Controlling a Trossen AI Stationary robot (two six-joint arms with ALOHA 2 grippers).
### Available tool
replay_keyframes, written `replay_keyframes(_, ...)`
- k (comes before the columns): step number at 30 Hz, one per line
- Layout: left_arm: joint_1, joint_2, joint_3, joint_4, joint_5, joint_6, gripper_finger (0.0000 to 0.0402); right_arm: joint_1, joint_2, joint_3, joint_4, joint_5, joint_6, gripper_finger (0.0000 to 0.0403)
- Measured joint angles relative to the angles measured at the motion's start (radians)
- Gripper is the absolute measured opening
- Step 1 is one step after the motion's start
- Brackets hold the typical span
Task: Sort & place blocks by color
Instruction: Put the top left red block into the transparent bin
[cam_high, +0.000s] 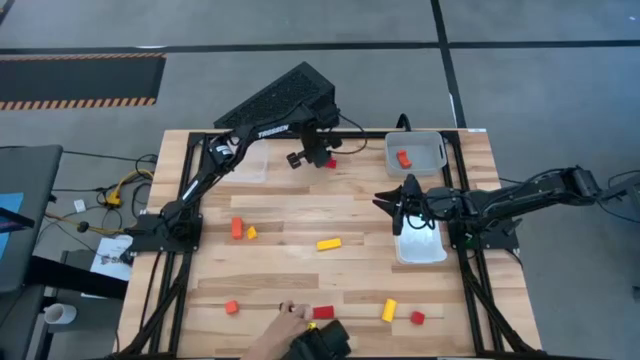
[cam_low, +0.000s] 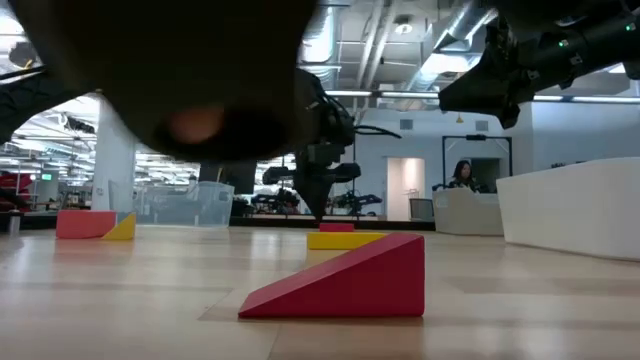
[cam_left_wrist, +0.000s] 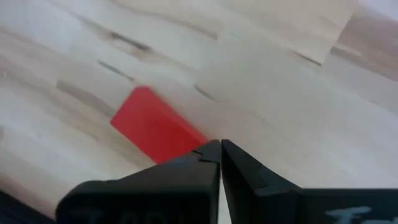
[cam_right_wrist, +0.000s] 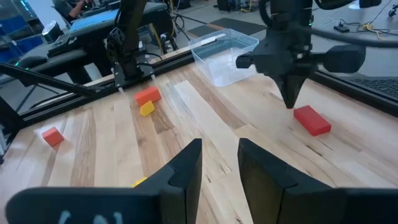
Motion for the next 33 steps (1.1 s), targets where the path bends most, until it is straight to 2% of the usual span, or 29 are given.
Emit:
replay_keyframes(7,0.021,0.014,0.014,-0.044,-0.049,-0.025,0.0,0.0,0.0,0.0,0.008,0.0,0.0,0.0127)
replay_keyframes(11,0.017,0.007,0.086,-0.04,0.064,-0.094,0.0,-0.001,0.0,0.0,0.009,0.002,0.0,0.0127)
replay_keyframes(14,0.016,0.006,0.15,-0.012,0.179,-0.251,0.0,-0.006,0.0,0.0,0.008,0.002,0.0,0.0127)
replay_keyframes(17,0.014,0.004,0.182,0.079,0.26,-0.554,0.0,-0.006,0.0,0.0,0.006,0.002,-0.001,0.0127)
replay_keyframes(19,0.008,0.004,0.187,0.183,0.233,-0.802,0.0,-0.006,0.0,0.0,0.006,0.002,-0.001,0.0127)
replay_keyframes(21,-0.004,0.009,0.188,0.275,0.118,-0.977,0.0,-0.006,0.0,0.0,0.006,0.002,-0.001,0.0127)
replay_keyframes(24,-0.029,0.034,0.189,0.283,-0.001,-1.006,0.0,-0.006,0.0,0.0,0.006,0.001,-0.001,0.0127)
replay_keyframes(29,-0.058,0.082,0.186,0.3,-0.04,-1.269,0.0,-0.004,0.0,0.0,0.009,-0.002,-0.001,0.0127)
replay_keyframes(33,-0.04,0.082,0.185,0.3,-0.046,-1.483,0.0,-0.003,-0.002,0.0,0.018,-0.009,0.0,0.0127)
